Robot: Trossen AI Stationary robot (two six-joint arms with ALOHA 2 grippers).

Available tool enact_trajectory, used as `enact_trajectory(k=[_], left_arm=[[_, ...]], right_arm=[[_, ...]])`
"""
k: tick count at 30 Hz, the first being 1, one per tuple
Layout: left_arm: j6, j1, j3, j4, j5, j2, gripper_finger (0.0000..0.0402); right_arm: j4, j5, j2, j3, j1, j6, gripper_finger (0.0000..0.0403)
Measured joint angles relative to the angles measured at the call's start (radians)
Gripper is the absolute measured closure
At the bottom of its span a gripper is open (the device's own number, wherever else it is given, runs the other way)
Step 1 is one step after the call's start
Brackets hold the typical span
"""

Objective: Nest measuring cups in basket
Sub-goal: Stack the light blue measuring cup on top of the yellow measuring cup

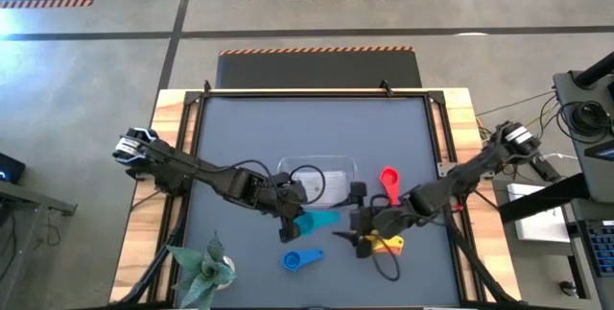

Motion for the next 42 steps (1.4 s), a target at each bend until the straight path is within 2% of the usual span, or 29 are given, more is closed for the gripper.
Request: enact_trajectory(k=[8, 14, 16, 32, 37, 42], left_arm=[[0.027, -0.001, 0.0, 0.033, 0.0, 0.0, 0.0401], [0.03, -0.007, -0.001, 0.029, -0.001, 0.0, 0.0401], [0.032, -0.009, -0.001, 0.029, -0.009, 0.0, 0.0401], [0.022, -0.016, 0.0, 0.056, -0.004, 0.072, 0.0401], [0.023, -0.015, 0.0, 0.058, -0.003, 0.072, 0.0401], [0.022, -0.015, 0.0, 0.066, -0.004, 0.072, 0.0401]], right_arm=[[-0.037, -0.014, 0.162, 0.137, -0.03, -0.027, 0.0094], [-0.048, -0.221, 0.18, 0.168, -0.083, 0.041, 0.0119], [-0.048, -0.254, 0.173, 0.161, -0.1, 0.059, 0.0132], [-0.06, -0.266, 0.135, 0.123, -0.119, 0.066, 0.0222], [-0.073, -0.264, 0.135, 0.121, -0.119, 0.105, 0.0232], [-0.094, -0.264, 0.135, 0.12, -0.119, 0.14, 0.0222]])
